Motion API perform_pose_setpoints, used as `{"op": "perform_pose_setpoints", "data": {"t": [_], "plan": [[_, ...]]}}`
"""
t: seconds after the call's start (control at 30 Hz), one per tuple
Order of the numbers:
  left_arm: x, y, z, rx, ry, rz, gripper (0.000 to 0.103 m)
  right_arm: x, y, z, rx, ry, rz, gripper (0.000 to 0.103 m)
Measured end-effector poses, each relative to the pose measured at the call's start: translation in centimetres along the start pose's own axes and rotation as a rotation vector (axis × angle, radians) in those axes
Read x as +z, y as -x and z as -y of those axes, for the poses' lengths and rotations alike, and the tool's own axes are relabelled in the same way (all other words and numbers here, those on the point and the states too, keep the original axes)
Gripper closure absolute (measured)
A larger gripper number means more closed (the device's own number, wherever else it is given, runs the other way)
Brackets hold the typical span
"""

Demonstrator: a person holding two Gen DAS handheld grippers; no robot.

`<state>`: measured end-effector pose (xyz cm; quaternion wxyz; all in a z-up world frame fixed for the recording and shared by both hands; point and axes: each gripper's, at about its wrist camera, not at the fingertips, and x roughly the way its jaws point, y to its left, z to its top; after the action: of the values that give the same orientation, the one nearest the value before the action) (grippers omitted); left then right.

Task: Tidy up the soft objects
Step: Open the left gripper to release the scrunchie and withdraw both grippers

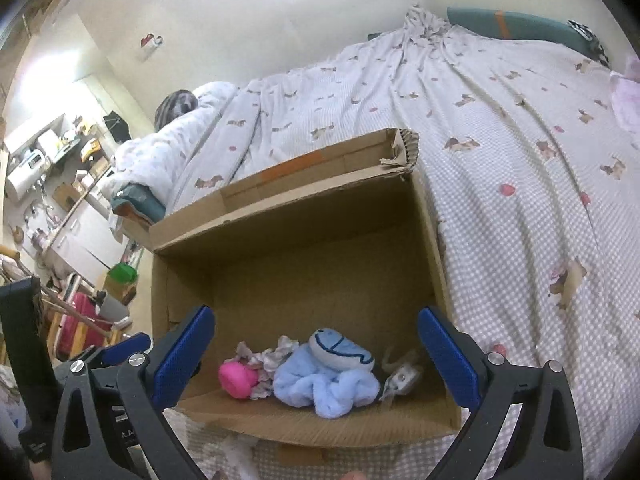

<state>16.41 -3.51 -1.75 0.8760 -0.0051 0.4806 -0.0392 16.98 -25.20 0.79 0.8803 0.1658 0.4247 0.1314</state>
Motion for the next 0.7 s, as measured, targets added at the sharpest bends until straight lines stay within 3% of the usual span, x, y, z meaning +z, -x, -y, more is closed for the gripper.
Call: {"op": "perform_pose_setpoints", "data": {"t": [0.27,0.7], "plan": [[-0.8,2.3,-0.9,-0.007,0.033,0.033,0.003,-1.0,1.7,0.1,-0.008,-0.012,0.0,0.0],[-5.1,3.6,-1.7,0.002,0.066,-0.038,0.003,-3.9,3.9,1.0,0.005,-0.079,-0.039,0.0]]}}
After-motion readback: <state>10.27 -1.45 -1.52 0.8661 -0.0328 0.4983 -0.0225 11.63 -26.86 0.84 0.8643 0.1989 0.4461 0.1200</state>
